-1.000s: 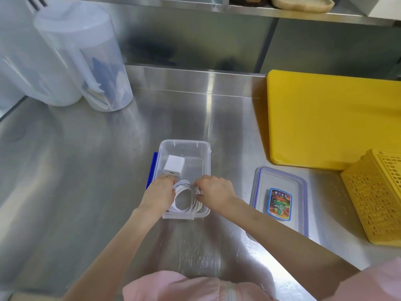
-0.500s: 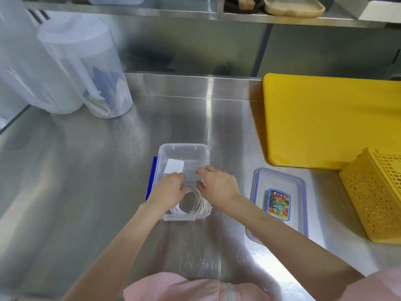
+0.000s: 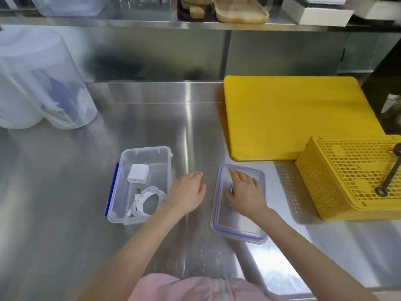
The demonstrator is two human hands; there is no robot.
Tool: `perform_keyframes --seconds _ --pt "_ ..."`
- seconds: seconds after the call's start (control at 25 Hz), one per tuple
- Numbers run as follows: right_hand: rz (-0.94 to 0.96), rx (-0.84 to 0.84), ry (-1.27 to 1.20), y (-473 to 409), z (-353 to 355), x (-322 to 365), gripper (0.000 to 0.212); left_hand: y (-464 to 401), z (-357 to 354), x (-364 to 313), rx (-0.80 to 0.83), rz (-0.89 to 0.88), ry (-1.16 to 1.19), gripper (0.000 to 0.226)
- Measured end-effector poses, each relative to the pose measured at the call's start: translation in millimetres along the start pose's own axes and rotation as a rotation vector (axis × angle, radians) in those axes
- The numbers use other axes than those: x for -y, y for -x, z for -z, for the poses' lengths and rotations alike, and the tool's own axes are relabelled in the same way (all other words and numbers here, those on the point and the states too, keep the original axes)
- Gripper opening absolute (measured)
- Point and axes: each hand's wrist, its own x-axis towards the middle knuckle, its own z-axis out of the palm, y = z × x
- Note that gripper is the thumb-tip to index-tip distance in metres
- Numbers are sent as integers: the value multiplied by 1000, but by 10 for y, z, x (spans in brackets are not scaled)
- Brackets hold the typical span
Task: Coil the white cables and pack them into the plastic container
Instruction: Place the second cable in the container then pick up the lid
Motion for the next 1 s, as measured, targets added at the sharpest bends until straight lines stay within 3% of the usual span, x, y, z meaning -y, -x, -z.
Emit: perform_keyframes --seconds 0.28,0.44,0.76,1.0 --pt "-139 6 -69 149 -102 -689 67 -70 -500 -404 168 79 125 39" --pt "-275 66 -144 236 -186 -750 64 -30 -631 -482 198 165 219 54" --pt "-286 61 -390 247 -244 -606 49 37 -592 -429 24 224 427 43" --pt "-257 -58 -455 230 -136 -440 44 79 -376 -336 -177 261 560 38"
